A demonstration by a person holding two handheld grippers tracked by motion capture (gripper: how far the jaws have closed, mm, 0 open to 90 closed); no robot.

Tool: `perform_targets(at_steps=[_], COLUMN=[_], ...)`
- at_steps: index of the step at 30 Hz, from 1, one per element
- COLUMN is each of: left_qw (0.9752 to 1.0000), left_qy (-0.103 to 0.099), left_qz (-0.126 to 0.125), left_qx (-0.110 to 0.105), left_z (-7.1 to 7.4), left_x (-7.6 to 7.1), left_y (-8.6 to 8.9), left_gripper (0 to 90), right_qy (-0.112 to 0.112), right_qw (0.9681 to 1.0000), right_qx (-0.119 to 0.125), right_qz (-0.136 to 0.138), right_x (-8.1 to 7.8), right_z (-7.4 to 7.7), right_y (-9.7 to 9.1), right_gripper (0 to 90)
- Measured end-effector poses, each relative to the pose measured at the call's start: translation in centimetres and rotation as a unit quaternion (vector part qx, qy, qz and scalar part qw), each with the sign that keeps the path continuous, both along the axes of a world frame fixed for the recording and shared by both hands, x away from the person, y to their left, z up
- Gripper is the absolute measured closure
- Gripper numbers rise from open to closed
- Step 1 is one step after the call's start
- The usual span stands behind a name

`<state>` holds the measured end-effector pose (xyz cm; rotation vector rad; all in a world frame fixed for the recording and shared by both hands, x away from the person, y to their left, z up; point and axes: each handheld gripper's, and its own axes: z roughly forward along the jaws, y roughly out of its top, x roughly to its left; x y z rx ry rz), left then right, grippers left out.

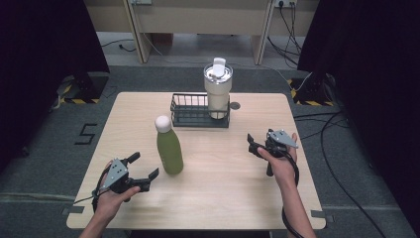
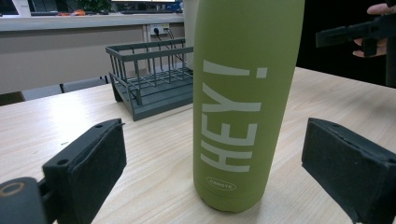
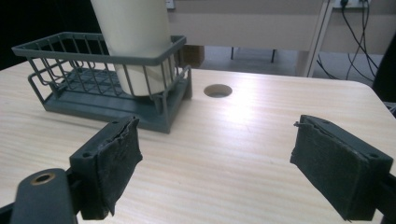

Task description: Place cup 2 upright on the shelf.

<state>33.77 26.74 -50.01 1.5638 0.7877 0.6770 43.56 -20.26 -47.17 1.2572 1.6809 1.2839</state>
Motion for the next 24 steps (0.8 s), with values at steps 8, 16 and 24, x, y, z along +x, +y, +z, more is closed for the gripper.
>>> perform_targets(at_steps=[8,16,24], left_qw=[0.9998,0.9996,0.9993], left_qy=[-0.011,-0.013,-0.016], left_qz=[-0.013,-0.023,-0.03], left_qx=[-0.007,-0.012,-0.016], left_z=[1.0,1.5,2.0], left_x=[0.1,0.8,1.8], left_y=[-0.4,-1.2,-2.6], left_gripper=[4.0,0.0,0.0], right_qy=[-0.007,0.0,-0.001], right_qw=[0.9999,1.0,1.0], right_qx=[0.011,0.003,-0.001], right_qz=[0.0,0.003,0.004], right_x=[-1.6,-2.1,-2.2], right_z=[-0.7,-1.8,-1.8], right_y=[-0.2,-0.4,-0.3], right_gripper=[14.8,14.7,14.7])
